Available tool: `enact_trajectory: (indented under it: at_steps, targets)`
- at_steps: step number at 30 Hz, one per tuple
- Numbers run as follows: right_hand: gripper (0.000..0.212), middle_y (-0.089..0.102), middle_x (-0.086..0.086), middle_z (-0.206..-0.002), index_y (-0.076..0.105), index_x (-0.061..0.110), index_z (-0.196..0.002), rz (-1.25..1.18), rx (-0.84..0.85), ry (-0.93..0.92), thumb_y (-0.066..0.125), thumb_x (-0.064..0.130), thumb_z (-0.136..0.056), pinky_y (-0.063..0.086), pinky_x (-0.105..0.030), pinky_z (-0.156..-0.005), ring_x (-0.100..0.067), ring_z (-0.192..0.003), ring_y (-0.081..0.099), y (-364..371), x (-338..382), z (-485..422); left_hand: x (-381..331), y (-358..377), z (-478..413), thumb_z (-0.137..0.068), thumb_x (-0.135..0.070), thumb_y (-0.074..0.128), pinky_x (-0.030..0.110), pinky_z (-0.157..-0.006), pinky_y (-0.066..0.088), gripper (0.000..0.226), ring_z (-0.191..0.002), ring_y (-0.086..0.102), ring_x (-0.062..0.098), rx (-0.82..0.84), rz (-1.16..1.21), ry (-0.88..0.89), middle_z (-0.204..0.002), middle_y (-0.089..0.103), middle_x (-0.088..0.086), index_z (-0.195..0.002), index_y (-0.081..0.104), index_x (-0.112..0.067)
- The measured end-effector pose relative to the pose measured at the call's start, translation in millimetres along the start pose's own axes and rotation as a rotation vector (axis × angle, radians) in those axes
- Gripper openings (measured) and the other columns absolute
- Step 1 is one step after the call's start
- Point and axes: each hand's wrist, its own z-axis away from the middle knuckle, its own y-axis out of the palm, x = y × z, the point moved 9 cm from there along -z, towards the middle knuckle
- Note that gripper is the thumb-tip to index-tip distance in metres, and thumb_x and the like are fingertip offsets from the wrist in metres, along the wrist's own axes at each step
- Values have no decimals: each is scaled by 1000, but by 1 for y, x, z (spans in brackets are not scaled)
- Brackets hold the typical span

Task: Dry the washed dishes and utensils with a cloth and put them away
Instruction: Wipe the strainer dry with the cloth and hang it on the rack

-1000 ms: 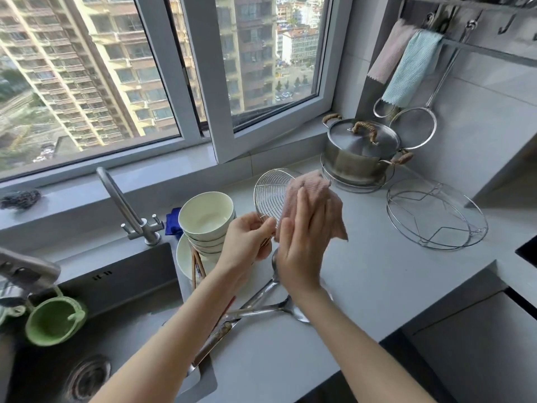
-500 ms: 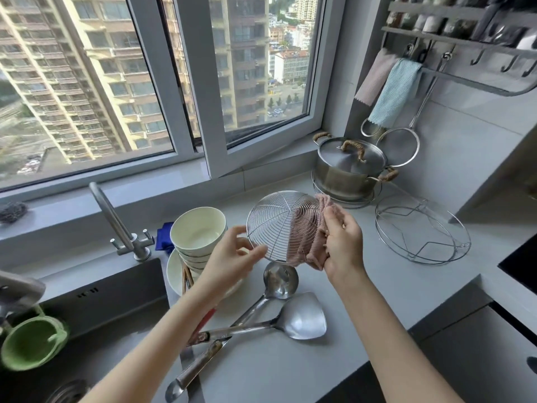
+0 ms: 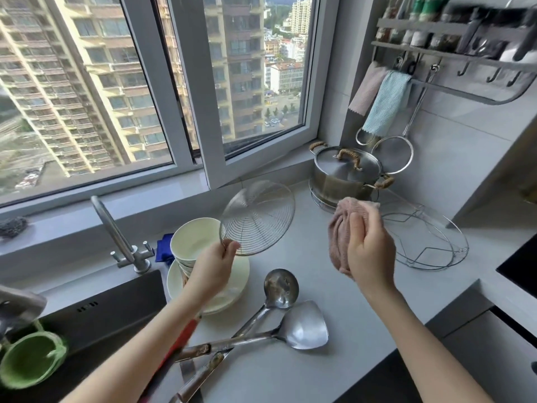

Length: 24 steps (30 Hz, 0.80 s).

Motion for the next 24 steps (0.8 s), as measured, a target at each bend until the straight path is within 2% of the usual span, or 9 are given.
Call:
enact_trajectory:
  at_steps: [2,5,8,11,16,18,20,22,24]
  targets:
    - [40,64,-15,-121,54,5,-127,-8,-14,-118,39,29,-98,37,-25,-73,-30,-104,58,-3,19,8,4,15,0,-98,-10,42,18,-37,27,21,-36,35,10,180,325,-214,-49,38,1,-94,60,0]
    - [45,60,-20,-127,50,0,-130,-41,-31,-357,37,31,-101,38,-19,-92,-23,-113,53,8,55,24,-13,36,11,-97,-4,44,14,-33,17,10,-37,23,4,419,579,-326,-53,27,-2,-94,52,0]
    - [42,49,-23,-140,41,8,-138,65,50,-535,38,29,-101,36,-35,-105,-34,-129,46,46,77,26,-28,51,23,-98,-4,43,14,-35,16,4,-40,23,4,560,646,-330,-51,28,-4,-96,47,-4]
    - [49,39,-19,-148,30,17,-145,306,224,-708,38,29,-98,24,-55,-110,-39,-137,35,100,86,32,-38,49,23,-97,0,41,14,-34,18,12,-37,25,4,511,552,-247,-47,29,-6,-92,50,-6]
    - [54,57,-11,-135,46,19,-141,235,585,-960,53,15,-87,35,-42,-107,-27,-127,50,114,79,75,-21,42,27,-96,0,44,10,-34,16,27,-33,24,3,480,578,-291,-42,28,-8,-71,46,-9]
    - [61,63,-8,-127,53,21,-137,289,581,-1063,56,4,-78,46,-43,-99,-25,-120,57,101,71,77,-18,47,36,-97,0,43,10,-34,15,16,-34,22,2,526,629,-331,-43,26,-8,-83,50,-3]
    - [53,62,-12,-128,55,22,-135,382,482,-1162,37,1,-89,47,-51,-97,-30,-119,59,88,70,67,-17,52,40,-97,-2,44,10,-32,16,12,-34,22,2,536,672,-345,-45,25,-8,-90,54,-2]
    - [52,58,-13,-133,60,22,-130,447,367,-1288,21,4,-100,40,-59,-102,-34,-124,54,82,82,59,-18,54,40,-97,-3,45,10,-31,18,14,-34,23,3,527,676,-349,-45,26,-8,-89,57,-3]
    - [43,52,-9,-139,61,26,-127,460,341,-1435,29,8,-104,31,-61,-108,-32,-131,45,87,97,58,-24,56,41,-97,-4,46,12,-31,19,13,-34,24,3,553,627,-320,-45,27,-9,-90,58,-4]
